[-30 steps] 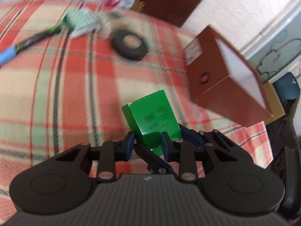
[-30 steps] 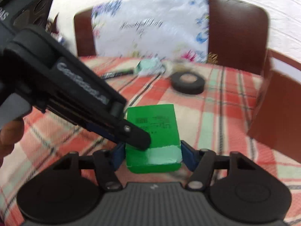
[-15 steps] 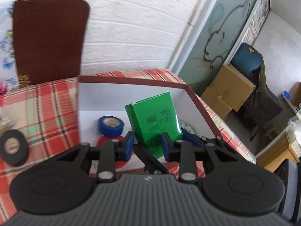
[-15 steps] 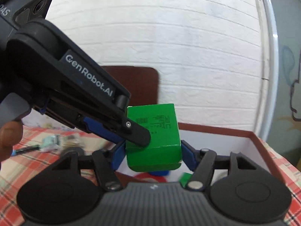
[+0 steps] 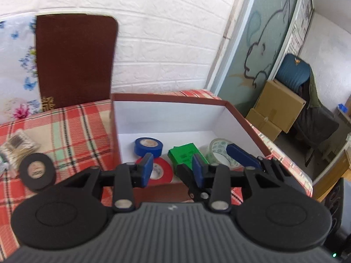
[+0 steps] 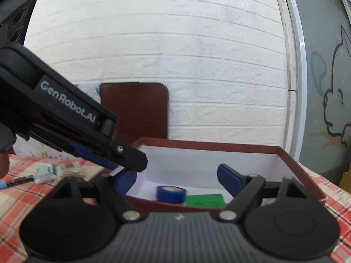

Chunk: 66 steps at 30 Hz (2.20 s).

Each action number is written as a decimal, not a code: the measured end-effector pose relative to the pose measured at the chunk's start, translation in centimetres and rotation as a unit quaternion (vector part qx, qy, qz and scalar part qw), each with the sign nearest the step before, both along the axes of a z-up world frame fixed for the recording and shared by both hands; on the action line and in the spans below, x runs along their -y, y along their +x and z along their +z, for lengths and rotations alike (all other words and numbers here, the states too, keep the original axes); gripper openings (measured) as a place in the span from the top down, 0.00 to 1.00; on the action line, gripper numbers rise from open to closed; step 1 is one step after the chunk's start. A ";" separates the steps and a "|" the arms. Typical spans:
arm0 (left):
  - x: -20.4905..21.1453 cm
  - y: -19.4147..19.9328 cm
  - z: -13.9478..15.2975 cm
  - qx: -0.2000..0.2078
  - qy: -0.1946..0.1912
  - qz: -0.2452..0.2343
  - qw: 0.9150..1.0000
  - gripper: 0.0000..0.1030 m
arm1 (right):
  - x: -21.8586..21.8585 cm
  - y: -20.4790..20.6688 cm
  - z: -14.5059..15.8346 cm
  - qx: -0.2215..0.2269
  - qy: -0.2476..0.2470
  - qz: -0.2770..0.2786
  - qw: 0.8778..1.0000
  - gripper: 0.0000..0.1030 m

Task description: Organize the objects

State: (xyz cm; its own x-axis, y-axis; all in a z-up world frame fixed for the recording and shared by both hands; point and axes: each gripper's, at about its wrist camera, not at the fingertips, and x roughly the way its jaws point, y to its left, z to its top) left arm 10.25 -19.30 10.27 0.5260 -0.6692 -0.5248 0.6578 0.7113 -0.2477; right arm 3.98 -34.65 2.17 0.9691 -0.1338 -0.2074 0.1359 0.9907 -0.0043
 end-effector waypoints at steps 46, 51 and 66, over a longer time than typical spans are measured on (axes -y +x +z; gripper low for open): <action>-17.6 -5.9 -12.8 0.036 0.130 -0.101 0.986 0.81 | -12.2 3.6 -4.8 -0.189 0.206 0.203 0.938 0.31; -17.9 -5.3 -12.3 0.050 0.168 -0.101 0.979 0.74 | -10.9 2.2 -4.6 -0.231 0.155 0.214 0.937 0.34; -25.3 0.2 -11.8 -0.239 -0.027 0.131 0.962 0.48 | -14.1 1.7 -4.4 -0.212 -0.076 0.341 0.912 0.34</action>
State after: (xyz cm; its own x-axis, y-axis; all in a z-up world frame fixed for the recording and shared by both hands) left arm 10.45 6.00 -1.58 0.3871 -0.5804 -0.7164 0.2592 0.8142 -0.5196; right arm 5.72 -20.60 -2.22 0.6738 0.4128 -0.6129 -0.5588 0.8273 -0.0571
